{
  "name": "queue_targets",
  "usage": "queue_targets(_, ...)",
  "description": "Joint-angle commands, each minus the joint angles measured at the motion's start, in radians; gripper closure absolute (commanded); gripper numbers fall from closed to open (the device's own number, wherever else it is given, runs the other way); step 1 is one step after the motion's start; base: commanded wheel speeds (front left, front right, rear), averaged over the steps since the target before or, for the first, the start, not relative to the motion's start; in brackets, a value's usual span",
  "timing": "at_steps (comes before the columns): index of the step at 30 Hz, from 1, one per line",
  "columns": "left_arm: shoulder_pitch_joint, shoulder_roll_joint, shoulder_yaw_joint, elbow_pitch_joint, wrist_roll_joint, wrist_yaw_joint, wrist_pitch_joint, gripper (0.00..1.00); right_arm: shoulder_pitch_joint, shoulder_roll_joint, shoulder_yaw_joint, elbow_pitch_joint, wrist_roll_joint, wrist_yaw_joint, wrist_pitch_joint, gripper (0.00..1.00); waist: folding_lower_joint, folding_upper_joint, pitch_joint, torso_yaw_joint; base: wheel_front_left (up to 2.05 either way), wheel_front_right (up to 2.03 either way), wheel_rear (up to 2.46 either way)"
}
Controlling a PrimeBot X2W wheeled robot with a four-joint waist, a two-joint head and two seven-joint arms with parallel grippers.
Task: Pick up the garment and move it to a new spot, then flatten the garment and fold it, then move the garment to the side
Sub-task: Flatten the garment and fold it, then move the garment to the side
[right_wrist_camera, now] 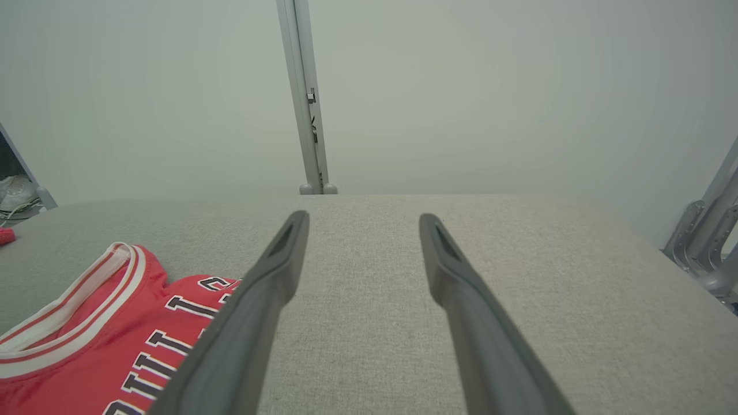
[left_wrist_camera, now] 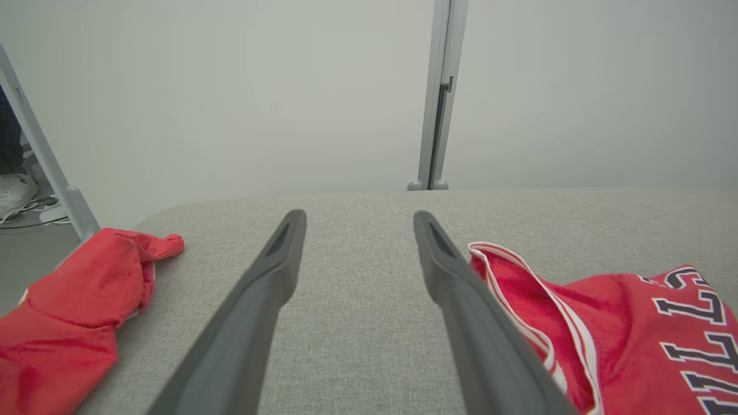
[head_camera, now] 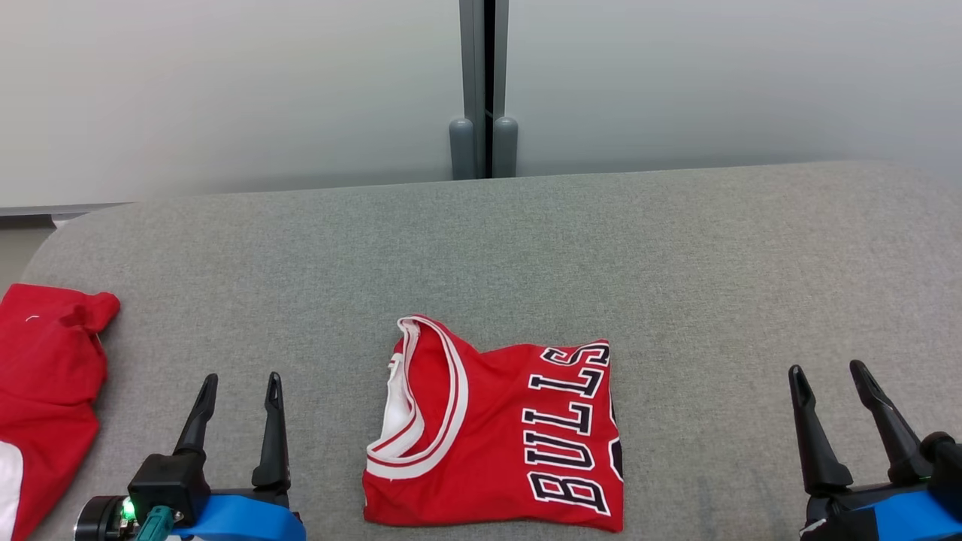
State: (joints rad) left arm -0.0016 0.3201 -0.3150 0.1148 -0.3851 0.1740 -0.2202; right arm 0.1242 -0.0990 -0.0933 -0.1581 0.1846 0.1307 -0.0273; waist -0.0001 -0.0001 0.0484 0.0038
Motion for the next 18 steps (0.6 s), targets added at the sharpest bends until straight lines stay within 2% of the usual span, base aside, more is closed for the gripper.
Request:
queue_targets(1,0.009,0.006,0.0,0.001,-0.002,-0.002,0.002,0.0,0.015,0.005,0.0,-0.008,-0.007,0.0,0.004,0.0,0.0001,0.0001,0.001,0.003,0.0,0.0,0.0)
queue_targets(18,-0.014,0.007,0.002,0.017,-0.012,-0.001,-0.017,0.0,0.02,0.007,-0.002,-0.035,-0.019,0.0,0.025,0.0,0.0001,0.0001,0.001,0.002,0.0,0.0,0.0)
